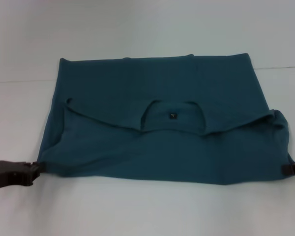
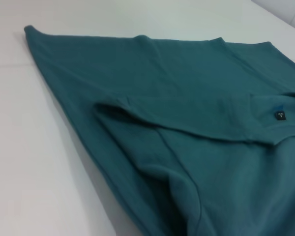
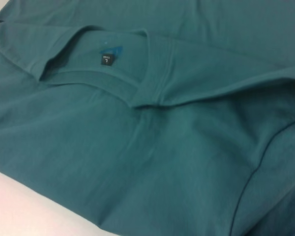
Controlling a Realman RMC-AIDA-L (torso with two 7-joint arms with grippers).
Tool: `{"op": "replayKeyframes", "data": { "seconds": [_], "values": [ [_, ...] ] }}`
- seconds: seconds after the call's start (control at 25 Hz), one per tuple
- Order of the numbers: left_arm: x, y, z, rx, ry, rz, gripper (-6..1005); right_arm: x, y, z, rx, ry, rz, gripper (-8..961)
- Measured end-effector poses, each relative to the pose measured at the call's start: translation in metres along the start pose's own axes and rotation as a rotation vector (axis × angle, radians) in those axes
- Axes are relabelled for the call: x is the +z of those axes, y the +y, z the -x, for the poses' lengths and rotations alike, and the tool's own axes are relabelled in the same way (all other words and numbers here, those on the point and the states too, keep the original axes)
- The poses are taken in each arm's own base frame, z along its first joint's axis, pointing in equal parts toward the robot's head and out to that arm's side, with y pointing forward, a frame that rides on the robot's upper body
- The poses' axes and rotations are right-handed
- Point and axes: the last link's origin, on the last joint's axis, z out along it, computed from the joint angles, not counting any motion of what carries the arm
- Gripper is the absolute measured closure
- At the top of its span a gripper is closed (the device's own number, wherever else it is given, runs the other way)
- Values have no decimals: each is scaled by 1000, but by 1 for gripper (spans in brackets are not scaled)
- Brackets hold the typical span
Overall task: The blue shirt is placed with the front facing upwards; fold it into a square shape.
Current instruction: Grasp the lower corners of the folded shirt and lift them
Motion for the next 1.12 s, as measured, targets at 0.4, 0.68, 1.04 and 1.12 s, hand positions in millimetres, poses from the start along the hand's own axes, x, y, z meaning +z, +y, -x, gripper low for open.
{"op": "replayKeyframes", "data": {
  "seconds": [0.4,0.68,1.04,1.12],
  "values": [
    [-17,2,16,-17,46,55,968,-4,1,-14,0,-27,42,892],
    [-29,0,24,-38,78,75,968,-14,-1,-33,5,-87,82,891],
    [-47,1,41,-68,136,119,969,-36,-6,-65,-2,-178,139,889],
    [-49,3,47,-77,152,135,969,-39,-7,-74,-5,-198,146,888]
  ]
}}
